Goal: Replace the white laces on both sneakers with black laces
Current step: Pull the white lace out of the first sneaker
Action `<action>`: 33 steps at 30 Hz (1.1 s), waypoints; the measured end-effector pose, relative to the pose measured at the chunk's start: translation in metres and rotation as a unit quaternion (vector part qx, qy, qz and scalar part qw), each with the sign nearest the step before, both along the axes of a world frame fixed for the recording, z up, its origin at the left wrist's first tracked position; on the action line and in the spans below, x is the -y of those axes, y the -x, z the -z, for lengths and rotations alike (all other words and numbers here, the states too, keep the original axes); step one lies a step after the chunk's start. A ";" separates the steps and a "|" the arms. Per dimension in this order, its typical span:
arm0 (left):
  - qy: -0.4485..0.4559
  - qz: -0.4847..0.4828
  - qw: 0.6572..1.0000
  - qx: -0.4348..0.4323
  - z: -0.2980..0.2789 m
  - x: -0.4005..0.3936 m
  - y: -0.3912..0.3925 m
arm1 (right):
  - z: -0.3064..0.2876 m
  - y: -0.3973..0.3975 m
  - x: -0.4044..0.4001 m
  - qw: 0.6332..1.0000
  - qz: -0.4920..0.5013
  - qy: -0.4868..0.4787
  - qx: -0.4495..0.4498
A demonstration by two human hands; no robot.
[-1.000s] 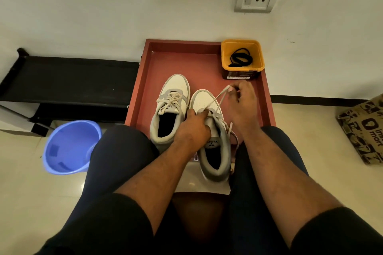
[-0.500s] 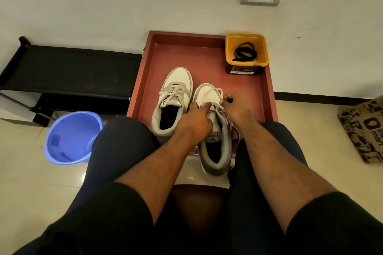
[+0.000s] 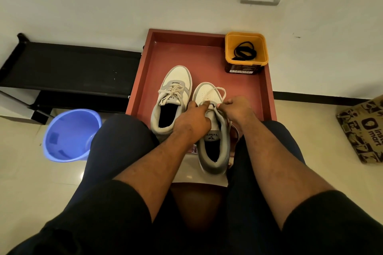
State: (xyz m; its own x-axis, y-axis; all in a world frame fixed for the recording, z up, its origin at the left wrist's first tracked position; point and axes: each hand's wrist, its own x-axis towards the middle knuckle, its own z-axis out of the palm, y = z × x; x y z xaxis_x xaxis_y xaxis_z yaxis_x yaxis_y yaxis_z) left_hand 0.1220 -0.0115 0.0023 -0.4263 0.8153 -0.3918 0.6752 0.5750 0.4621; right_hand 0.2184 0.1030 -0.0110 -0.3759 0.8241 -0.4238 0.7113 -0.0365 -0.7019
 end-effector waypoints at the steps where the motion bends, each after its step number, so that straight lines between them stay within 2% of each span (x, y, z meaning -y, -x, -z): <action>1: -0.001 0.000 1.000 -0.001 0.000 0.000 0.000 | 0.001 0.001 0.001 1.000 -0.013 -0.008 0.008; 4: -0.004 0.000 1.000 -0.002 0.000 -0.001 0.001 | -0.001 0.003 0.002 0.997 -0.043 -0.069 0.017; 8: 0.000 0.001 1.000 -0.009 -0.001 -0.001 -0.001 | -0.005 0.003 0.007 0.974 -0.112 -0.174 0.093; 10: -0.002 0.002 1.000 -0.010 -0.001 0.000 -0.001 | -0.006 0.003 0.007 0.972 -0.095 -0.200 0.082; 12: 0.000 -0.002 1.000 -0.003 -0.001 0.001 0.000 | -0.008 0.002 0.002 0.979 -0.004 -0.206 0.012; 14: -0.001 -0.001 1.000 -0.002 0.000 0.001 0.000 | -0.012 0.000 -0.006 0.969 0.146 -0.177 -0.092; 17: -0.007 -0.001 1.000 -0.003 0.000 0.001 0.001 | -0.026 -0.005 -0.013 0.912 0.320 -0.118 -0.226; 20: -0.007 -0.004 1.000 -0.004 0.000 0.001 0.002 | -0.035 -0.010 -0.016 0.841 0.416 -0.101 -0.331; 22: -0.007 -0.004 1.000 -0.003 0.001 0.001 0.000 | -0.036 -0.014 -0.019 0.809 0.450 -0.092 -0.367; 23: -0.010 -0.006 1.000 -0.002 0.001 0.001 0.000 | -0.035 -0.015 -0.020 0.811 0.447 -0.089 -0.368; 24: -0.013 -0.010 1.000 0.000 0.002 0.001 0.000 | -0.035 -0.014 -0.020 0.830 0.423 -0.090 -0.352; 27: -0.025 -0.025 0.999 0.009 0.002 0.002 0.001 | -0.033 -0.008 -0.012 0.937 0.243 -0.153 -0.199; 28: -0.030 -0.027 0.999 0.012 0.002 0.002 0.002 | -0.032 -0.006 -0.009 0.957 0.167 -0.186 -0.149; 30: -0.037 -0.033 0.999 0.018 0.002 0.002 0.002 | -0.024 -0.004 -0.005 0.968 0.025 -0.239 -0.070; 33: -0.043 -0.024 0.999 0.009 0.001 0.003 0.002 | -0.011 -0.003 -0.003 0.976 -0.105 -0.192 -0.005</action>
